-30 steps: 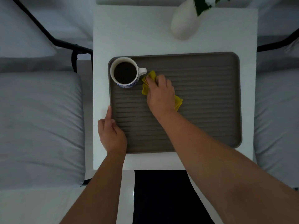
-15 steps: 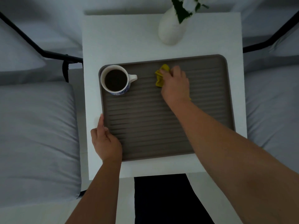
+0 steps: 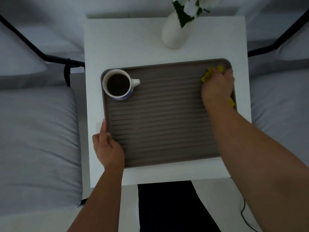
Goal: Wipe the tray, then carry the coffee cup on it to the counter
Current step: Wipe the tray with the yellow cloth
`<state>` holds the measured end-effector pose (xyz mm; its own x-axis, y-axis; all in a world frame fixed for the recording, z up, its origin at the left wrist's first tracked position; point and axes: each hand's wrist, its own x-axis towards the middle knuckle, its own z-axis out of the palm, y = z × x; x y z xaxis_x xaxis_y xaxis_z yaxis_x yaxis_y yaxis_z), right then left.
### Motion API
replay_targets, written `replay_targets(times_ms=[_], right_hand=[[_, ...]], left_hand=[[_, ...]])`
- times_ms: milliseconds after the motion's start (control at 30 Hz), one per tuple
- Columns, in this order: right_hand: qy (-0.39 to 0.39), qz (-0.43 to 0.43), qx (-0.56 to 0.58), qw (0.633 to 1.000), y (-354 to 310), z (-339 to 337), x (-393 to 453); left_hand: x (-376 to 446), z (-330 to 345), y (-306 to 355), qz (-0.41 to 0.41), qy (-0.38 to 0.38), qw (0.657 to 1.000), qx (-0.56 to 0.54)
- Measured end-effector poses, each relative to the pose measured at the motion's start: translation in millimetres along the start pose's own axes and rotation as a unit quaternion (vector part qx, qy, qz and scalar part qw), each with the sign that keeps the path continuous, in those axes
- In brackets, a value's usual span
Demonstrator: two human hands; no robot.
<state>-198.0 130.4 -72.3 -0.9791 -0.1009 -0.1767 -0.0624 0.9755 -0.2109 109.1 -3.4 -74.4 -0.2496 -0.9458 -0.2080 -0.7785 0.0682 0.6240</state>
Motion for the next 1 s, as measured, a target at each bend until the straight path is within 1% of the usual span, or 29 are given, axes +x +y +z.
replay_targets(times_ms=[67,133,200,267,367,433,500,567,600,633,667,733,767,800,833,867,900,933,1000], right_hand=[[-0.009,-0.052,-0.009,0.999,-23,6,-14],[-0.04,-0.122,-0.012,0.992,-51,12,-30],[-0.083,-0.183,-0.023,0.979,-79,18,-45],[-0.109,-0.242,-0.037,0.963,-99,22,-57],[-0.151,-0.299,-0.047,0.941,-106,23,-57],[-0.168,-0.325,-0.003,0.931,-98,21,-53],[-0.165,-0.328,0.121,0.922,-85,16,-55],[-0.165,-0.276,0.248,0.914,-71,9,-64],[-0.18,-0.218,0.314,0.906,-65,3,-70],[-0.203,-0.139,0.395,0.885,-60,-5,-76],[-0.228,-0.048,0.489,0.841,-54,-13,-82],[-0.269,0.118,0.639,0.711,-39,-24,-92],[-0.283,0.172,0.681,0.653,-30,-26,-96],[-0.295,0.209,0.708,0.607,-21,-26,-99],[-0.303,0.23,0.723,0.577,-13,-26,-102],[-0.312,0.241,0.731,0.558,-7,-24,-104],[-0.321,0.247,0.732,0.548,-5,-24,-106],[-0.33,0.252,0.728,0.546,-5,-24,-108],[-0.336,0.266,0.711,0.557,-8,-25,-109]], left_hand=[[1,0,-2,0.003,-0.004,1.0,0.005],[1,0,-3,0.006,-0.006,1.0,0.009],[1,-1,-4,0.011,-0.006,1.0,0.004],[1,-2,-4,0.014,-0.007,1.0,-0.004],[1,-1,-5,0.011,-0.004,1.0,-0.008],[0,0,-4,0.011,-0.001,1.0,-0.01],[1,0,-4,0.011,-0.002,1.0,-0.01],[2,0,-6,0.009,-0.004,1.0,-0.014],[1,0,-7,0.005,0.001,1.0,-0.02],[0,1,-7,0.0,0.015,1.0,-0.026],[-2,2,-5,-0.006,0.04,0.999,-0.022],[-8,4,6,-0.028,0.079,0.996,0.016],[-11,4,15,-0.032,0.073,0.996,0.027],[-14,5,24,-0.024,0.048,0.998,0.025],[-18,6,34,0.001,0.01,1.0,0.009],[-22,8,44,0.038,-0.04,0.998,-0.018],[-27,11,55,0.077,-0.101,0.99,-0.056],[-33,16,65,0.1,-0.17,0.975,-0.101],[-46,25,90,0.093,-0.312,0.928,-0.181]])
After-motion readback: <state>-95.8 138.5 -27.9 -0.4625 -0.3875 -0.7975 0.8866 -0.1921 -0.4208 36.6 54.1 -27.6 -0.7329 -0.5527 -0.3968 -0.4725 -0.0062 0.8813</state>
